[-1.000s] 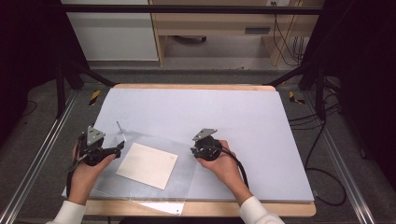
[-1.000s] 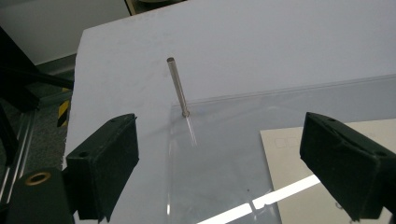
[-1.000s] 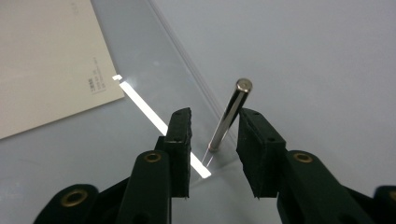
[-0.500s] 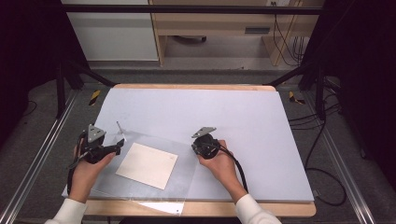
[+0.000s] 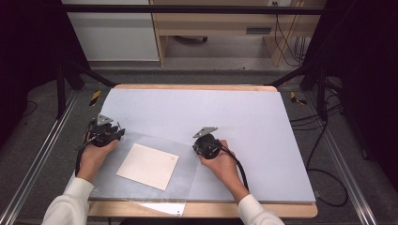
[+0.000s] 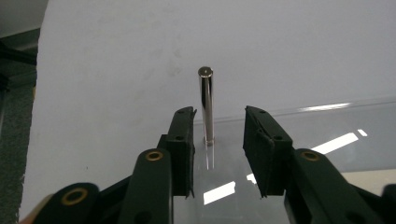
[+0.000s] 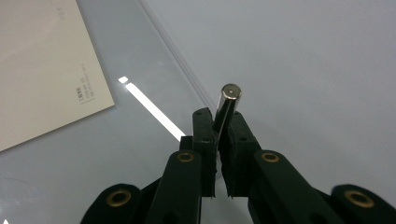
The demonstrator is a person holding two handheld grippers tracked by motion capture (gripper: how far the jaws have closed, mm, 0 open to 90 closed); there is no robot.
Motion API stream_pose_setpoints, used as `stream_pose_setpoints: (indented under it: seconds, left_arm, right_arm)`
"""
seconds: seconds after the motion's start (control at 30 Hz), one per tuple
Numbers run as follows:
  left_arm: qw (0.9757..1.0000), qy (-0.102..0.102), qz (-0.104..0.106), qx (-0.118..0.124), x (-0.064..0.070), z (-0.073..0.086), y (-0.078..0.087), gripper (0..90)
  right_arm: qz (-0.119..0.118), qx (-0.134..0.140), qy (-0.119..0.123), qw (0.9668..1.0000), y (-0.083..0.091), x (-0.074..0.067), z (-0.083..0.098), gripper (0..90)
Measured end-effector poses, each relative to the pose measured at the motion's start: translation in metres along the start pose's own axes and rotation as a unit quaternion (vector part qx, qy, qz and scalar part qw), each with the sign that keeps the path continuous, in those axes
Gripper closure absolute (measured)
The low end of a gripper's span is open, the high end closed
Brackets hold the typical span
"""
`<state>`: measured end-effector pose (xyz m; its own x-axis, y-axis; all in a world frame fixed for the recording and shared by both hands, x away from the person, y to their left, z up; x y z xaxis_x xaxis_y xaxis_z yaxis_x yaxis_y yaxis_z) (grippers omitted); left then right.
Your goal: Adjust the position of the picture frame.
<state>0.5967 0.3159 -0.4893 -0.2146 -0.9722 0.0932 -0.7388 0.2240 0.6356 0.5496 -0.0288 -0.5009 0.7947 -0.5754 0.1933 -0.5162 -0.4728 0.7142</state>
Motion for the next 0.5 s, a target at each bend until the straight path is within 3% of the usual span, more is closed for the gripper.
stream_pose_setpoints:
  seconds: [0.1,0.3,0.37,0.5]
  left_arm:
    - [1.0000,0.000,-0.007,0.000,-0.002,-0.001,-0.004,71.7]
    - [1.0000,0.002,0.001,-0.003,-0.002,-0.002,-0.011,80.2]
    - [1.0000,-0.005,-0.004,-0.006,-0.002,-0.002,-0.013,82.1]
    - [1.0000,0.002,0.002,-0.006,-0.003,-0.003,-0.014,82.9]
  right_arm:
    - [0.000,0.000,-0.001,1.0000,0.000,0.000,0.000,85.1]
    - [-0.002,0.002,-0.004,1.0000,0.000,0.000,0.000,85.2]
    - [-0.002,0.003,-0.006,1.0000,0.000,0.000,0.000,85.2]
    - [-0.004,0.003,-0.007,1.0000,0.000,0.000,0.000,85.2]
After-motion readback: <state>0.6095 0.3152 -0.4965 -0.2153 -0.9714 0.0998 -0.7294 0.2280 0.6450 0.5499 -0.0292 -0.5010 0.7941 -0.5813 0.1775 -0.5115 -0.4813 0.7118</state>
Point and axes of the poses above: each handheld gripper's, and its own axes: y roughly backward along the jaws, z roughly out of its underside, x roughly to its right, the point moved 5 cm from there along -y, roughly forward along the jaws, and after that the axes turned 14 degrees about y, right-handed, at the moved point
